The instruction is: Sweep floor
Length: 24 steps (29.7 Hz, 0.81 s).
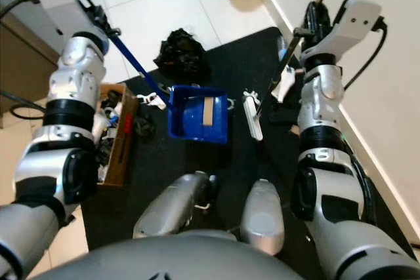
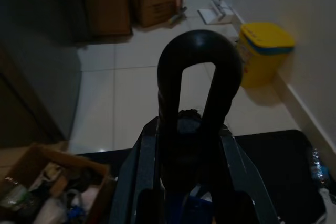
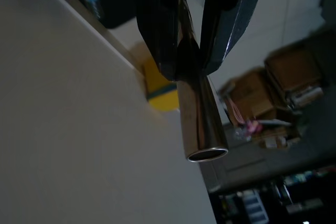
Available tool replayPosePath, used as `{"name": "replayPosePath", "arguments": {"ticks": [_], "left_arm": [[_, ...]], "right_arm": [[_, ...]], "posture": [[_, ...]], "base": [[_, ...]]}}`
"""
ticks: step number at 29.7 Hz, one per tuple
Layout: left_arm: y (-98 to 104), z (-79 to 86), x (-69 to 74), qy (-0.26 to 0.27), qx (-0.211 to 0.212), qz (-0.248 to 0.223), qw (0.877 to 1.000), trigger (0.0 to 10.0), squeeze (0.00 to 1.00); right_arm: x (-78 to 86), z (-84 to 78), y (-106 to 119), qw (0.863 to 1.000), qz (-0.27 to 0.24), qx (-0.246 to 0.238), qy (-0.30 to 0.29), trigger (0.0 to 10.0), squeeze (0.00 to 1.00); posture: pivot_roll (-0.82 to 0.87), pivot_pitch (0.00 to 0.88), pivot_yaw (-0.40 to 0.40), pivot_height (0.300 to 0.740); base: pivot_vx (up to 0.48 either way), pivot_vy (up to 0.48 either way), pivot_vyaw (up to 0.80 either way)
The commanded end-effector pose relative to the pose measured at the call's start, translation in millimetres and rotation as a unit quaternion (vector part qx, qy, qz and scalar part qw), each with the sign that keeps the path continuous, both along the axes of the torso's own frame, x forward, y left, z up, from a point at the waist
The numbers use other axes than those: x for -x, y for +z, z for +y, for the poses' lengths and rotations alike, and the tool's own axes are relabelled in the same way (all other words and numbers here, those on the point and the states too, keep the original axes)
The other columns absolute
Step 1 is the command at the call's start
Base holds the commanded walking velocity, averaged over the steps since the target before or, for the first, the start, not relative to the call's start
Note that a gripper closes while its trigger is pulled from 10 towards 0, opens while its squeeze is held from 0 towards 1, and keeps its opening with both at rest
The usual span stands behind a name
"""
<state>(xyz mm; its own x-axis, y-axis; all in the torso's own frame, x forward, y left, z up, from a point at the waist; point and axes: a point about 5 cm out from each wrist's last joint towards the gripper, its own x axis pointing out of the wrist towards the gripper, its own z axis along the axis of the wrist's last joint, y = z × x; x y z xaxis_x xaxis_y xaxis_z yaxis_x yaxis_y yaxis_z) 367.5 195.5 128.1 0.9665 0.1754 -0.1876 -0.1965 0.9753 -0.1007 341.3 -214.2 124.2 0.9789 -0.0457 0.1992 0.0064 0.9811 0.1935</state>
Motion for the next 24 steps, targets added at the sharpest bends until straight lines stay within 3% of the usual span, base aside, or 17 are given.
{"name": "replayPosePath", "arguments": {"ticks": [1,24], "left_arm": [[7.7,4.6,-0.4,0.006,-0.005,-0.02,1.0,10.0,0.0],[4.7,3.2,1.0,0.005,-0.001,-0.014,1.0,10.0,0.0]], "right_arm": [[-1.2,1.8,6.7,1.0,-0.019,0.004,0.005,10.0,0.0],[0.3,0.4,4.2,1.0,-0.016,0.001,0.001,10.0,0.0]], "posture": [[0.08,0.0,0.054,0.74],[0.07,0.01,0.057,0.74]], "base": [[0.0,0.0,0.77],[0.0,0.0,0.77]]}}
